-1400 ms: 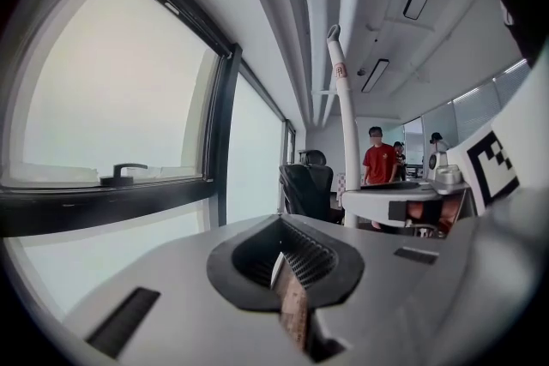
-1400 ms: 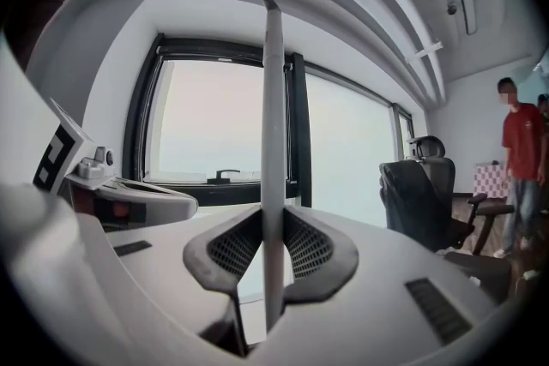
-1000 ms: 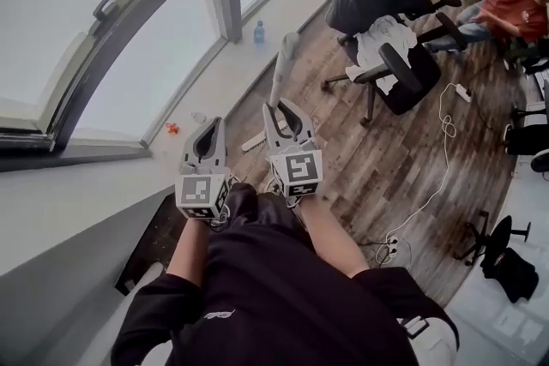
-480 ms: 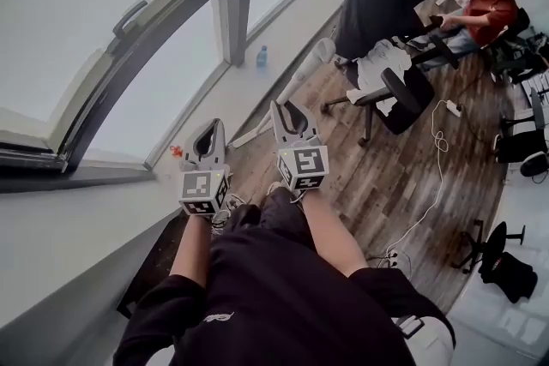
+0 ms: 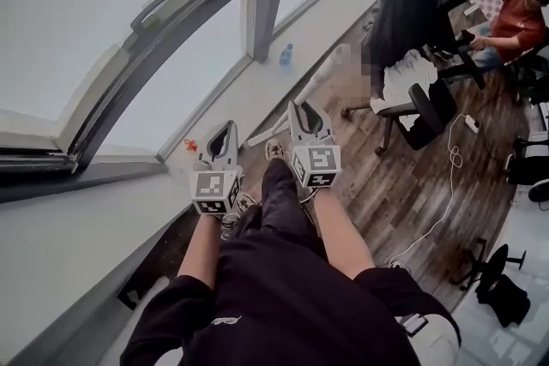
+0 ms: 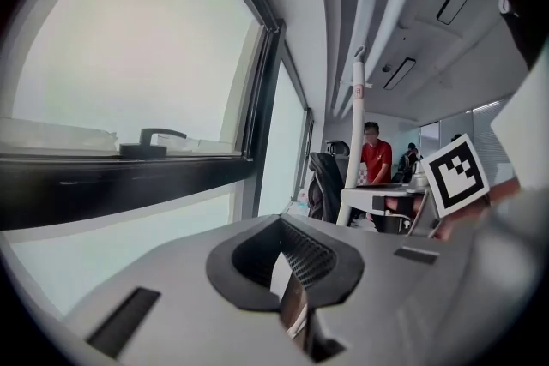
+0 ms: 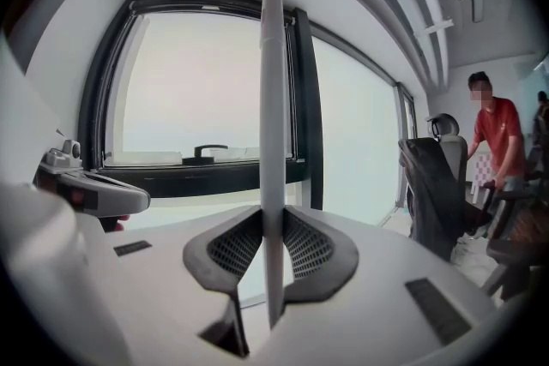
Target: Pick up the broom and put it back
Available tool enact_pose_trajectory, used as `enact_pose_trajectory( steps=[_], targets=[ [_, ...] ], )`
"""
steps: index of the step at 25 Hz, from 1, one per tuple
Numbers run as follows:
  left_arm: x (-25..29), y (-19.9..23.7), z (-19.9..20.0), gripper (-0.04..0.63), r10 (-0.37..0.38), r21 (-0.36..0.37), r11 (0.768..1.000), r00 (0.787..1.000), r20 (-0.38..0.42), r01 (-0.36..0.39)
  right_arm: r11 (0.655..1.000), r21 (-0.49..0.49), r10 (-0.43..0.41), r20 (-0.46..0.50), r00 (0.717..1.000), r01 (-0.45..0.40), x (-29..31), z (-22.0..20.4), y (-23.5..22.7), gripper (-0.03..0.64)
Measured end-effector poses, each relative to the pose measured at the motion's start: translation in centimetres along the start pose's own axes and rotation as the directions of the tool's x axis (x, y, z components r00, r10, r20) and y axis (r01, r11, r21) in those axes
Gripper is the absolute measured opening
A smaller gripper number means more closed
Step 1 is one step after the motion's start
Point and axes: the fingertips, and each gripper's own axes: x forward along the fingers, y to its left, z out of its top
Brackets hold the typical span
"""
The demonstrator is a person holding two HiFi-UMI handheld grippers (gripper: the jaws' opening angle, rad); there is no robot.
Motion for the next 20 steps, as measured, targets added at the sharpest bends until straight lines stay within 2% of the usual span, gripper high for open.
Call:
enact_pose_trajectory(
  steps=[5, 13, 20],
  targets=[
    [3.0, 0.7, -1.0, 0.0, 0.019, -0.004, 1.0, 0.999, -0.038, -0.019, 0.999, 0.023, 0.034, -0.096, 0.995, -0.032, 3.5, -3.3, -1.5, 0.091],
    [11.8, 2.3, -2.5, 0.0, 0.03, -0.005, 1.0, 0.993, -0.116, -0.031, 0.994, 0.021, 0.112, -0.158, 0.981, -0.11, 10.2, -6.0, -4.0, 0.091],
    [17.8, 2.9, -3.2, 0.0, 0.036, 0.01, 0.999, 0.985, -0.17, -0.034, 0.983, 0.048, 0.184, -0.23, 0.955, -0.178, 16.1, -9.2, -5.5, 0.094]
  ],
)
